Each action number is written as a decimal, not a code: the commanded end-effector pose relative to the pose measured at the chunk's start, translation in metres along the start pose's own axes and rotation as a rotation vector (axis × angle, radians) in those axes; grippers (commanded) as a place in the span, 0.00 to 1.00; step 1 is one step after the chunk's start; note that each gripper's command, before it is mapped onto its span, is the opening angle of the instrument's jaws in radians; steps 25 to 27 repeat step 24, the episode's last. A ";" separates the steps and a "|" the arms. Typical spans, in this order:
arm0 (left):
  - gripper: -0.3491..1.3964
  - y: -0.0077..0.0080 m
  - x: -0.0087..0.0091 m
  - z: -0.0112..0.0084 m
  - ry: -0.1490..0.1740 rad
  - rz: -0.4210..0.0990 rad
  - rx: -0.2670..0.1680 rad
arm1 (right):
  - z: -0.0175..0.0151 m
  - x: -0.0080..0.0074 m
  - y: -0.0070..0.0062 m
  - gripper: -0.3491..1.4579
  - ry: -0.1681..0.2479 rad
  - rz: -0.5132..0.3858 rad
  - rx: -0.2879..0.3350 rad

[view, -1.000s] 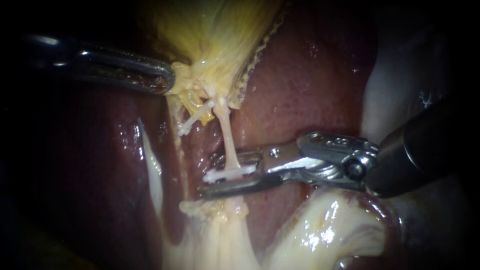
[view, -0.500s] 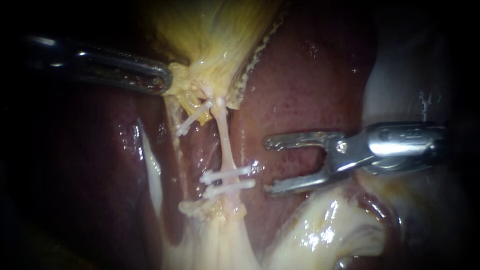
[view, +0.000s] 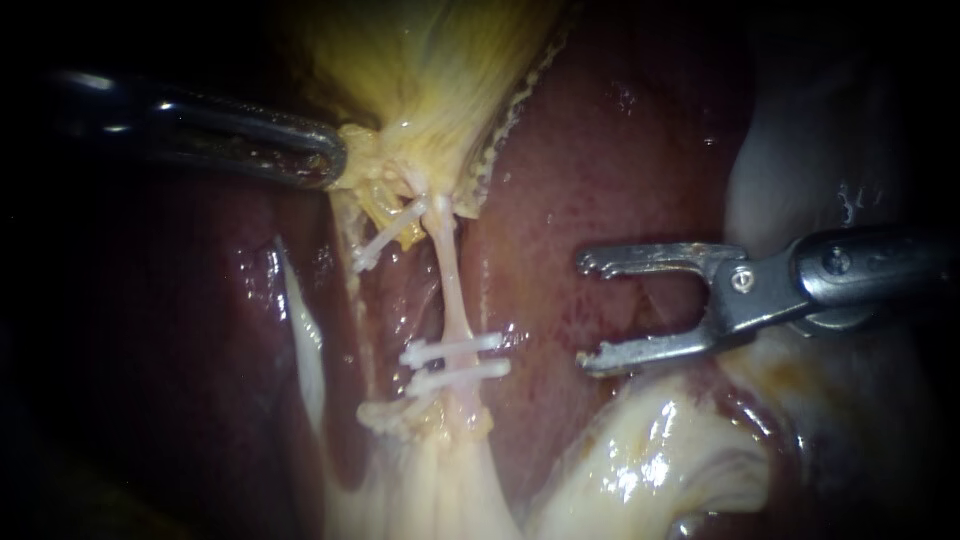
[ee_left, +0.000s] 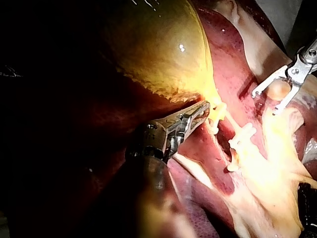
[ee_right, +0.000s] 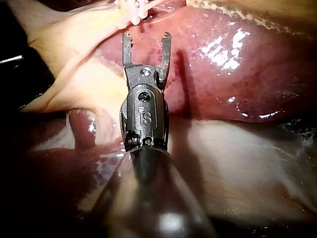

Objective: Going back second clip right tube

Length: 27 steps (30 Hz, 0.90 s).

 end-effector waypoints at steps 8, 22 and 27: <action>0.00 0.0008 0.0015 0.0031 0.016 -0.001 0.012 | -0.0003 0.0000 -0.0001 0.47 0.000 0.000 0.001; 0.00 0.0018 0.0018 0.0039 0.023 -0.015 0.016 | -0.0003 -0.0001 -0.0003 0.47 0.000 -0.001 0.000; 0.00 0.0018 0.0018 0.0038 0.024 -0.015 0.017 | -0.0001 -0.0002 -0.0004 0.47 0.000 0.010 -0.002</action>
